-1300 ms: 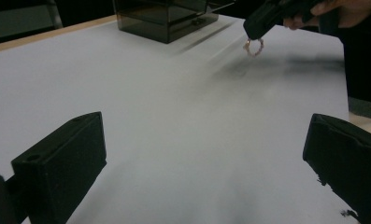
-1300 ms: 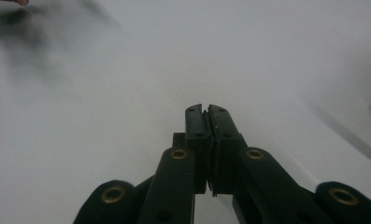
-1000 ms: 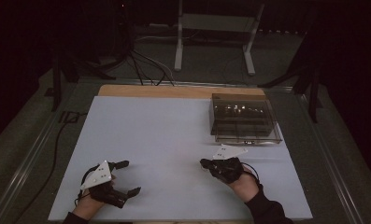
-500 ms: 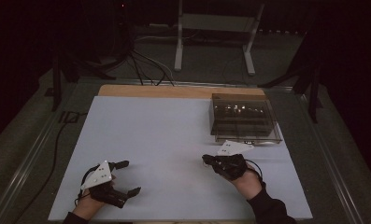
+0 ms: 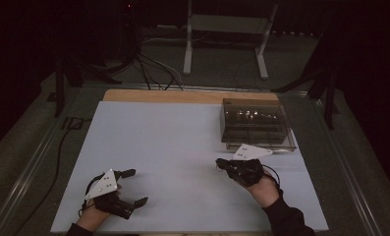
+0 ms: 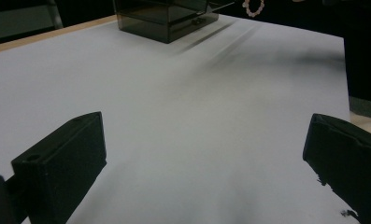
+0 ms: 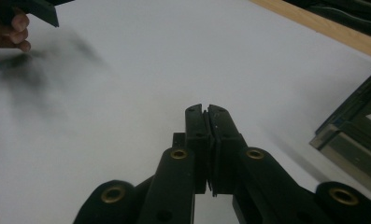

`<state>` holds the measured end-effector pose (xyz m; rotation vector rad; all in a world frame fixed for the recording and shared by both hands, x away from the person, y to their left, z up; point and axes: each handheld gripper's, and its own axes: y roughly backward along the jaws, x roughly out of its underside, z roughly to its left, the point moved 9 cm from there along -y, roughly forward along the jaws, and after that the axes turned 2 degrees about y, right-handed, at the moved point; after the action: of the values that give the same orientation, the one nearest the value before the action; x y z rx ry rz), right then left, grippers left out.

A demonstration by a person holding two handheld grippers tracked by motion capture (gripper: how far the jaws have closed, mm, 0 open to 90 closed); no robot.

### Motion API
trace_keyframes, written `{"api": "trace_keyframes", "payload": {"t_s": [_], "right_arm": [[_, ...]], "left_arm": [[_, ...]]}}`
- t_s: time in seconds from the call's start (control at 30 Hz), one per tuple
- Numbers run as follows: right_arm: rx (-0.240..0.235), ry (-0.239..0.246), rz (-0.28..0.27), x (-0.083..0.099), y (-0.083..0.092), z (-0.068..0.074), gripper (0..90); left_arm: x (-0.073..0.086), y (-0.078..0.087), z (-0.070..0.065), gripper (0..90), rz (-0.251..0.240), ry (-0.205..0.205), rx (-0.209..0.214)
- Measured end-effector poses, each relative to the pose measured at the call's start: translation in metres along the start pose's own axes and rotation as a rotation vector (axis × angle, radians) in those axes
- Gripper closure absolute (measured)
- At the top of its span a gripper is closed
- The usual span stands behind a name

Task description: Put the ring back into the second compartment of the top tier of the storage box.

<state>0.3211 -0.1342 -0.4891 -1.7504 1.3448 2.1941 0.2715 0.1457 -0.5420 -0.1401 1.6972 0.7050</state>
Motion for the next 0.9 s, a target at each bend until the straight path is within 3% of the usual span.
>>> {"api": "trace_keyframes", "payload": {"t_s": [0.9], "right_arm": [[0.079,-0.022,-0.052,-0.015,0.023,-0.029,88.2]], "left_arm": [[-0.001,0.0,-0.001,0.7,-0.004,-0.003,0.007]]}}
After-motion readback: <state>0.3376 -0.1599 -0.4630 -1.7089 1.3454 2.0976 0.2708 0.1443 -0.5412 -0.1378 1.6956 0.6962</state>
